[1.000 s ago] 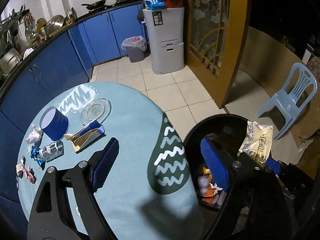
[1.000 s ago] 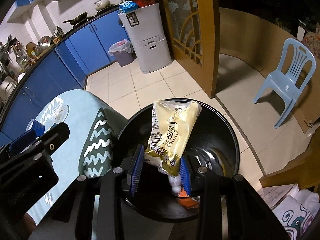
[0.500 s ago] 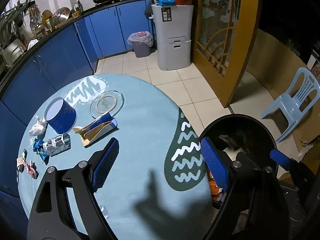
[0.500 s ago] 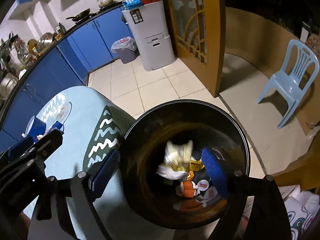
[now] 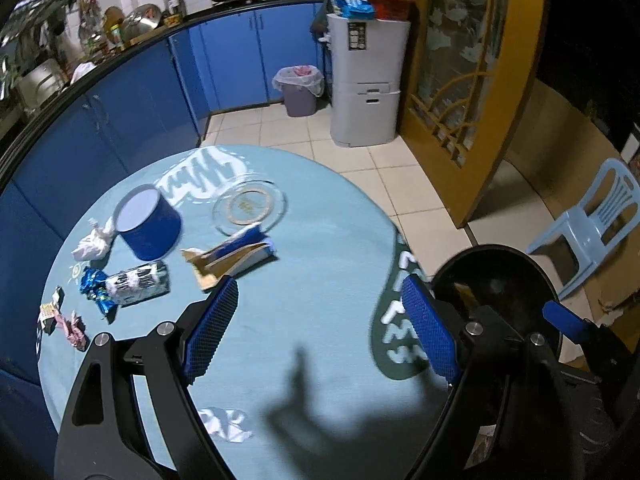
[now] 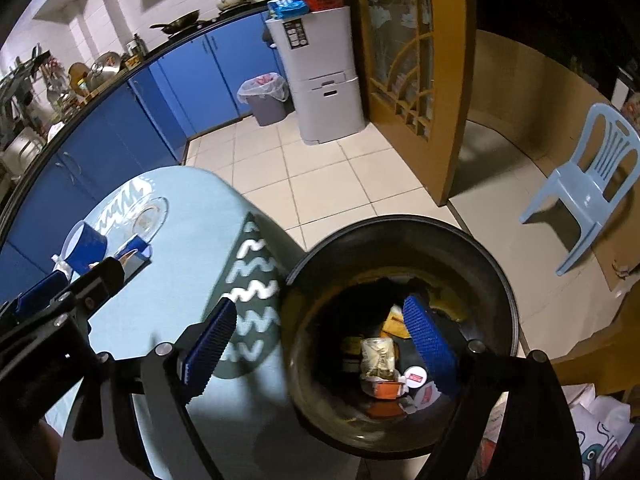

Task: Collect trash
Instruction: 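Grasp the pink wrapper with the left tool while the right tool grasps the tan paper packet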

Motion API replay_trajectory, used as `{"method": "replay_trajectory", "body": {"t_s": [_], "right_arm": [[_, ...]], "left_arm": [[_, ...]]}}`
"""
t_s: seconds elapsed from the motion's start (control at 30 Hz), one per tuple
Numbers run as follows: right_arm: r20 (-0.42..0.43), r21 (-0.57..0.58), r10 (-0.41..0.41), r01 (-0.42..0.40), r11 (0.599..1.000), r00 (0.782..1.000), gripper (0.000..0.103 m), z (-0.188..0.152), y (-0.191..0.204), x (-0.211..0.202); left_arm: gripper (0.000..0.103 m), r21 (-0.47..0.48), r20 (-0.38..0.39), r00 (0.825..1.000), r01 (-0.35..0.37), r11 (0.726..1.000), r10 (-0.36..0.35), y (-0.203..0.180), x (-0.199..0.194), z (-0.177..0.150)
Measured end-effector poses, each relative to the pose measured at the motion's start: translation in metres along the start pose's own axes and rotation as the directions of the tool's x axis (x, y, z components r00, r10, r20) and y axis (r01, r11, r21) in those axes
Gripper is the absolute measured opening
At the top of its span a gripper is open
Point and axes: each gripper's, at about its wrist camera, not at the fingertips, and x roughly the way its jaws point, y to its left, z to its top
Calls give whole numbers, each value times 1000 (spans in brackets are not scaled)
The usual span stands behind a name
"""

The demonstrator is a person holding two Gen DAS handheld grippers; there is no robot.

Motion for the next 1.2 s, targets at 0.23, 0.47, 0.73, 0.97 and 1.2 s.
{"method": "replay_trajectory", "body": {"t_s": [0.23,0.47,0.73,0.97,1.2], "right_arm": [[-23,-83,43,-45,996,999,83,0,52,8],[-57,-182,90,-99,978,994,83,-4,122,23],[-101,-280,107,-132,951,989,83,-11,191,49],[-136,-313,79,-119,942,988,83,-9,221,74],[-165,-302,48,-97,948,985,84,6,216,97]], "left_arm": [[88,-80,6,998,-54,995,55,52,-6,-3],[93,-164,-14,987,-159,974,158,128,-11,-18],[93,-323,-134,945,-326,889,298,234,5,-55],[93,-399,-249,931,-350,847,268,277,37,-78],[74,-433,-256,937,-332,838,239,285,57,-76]]}}
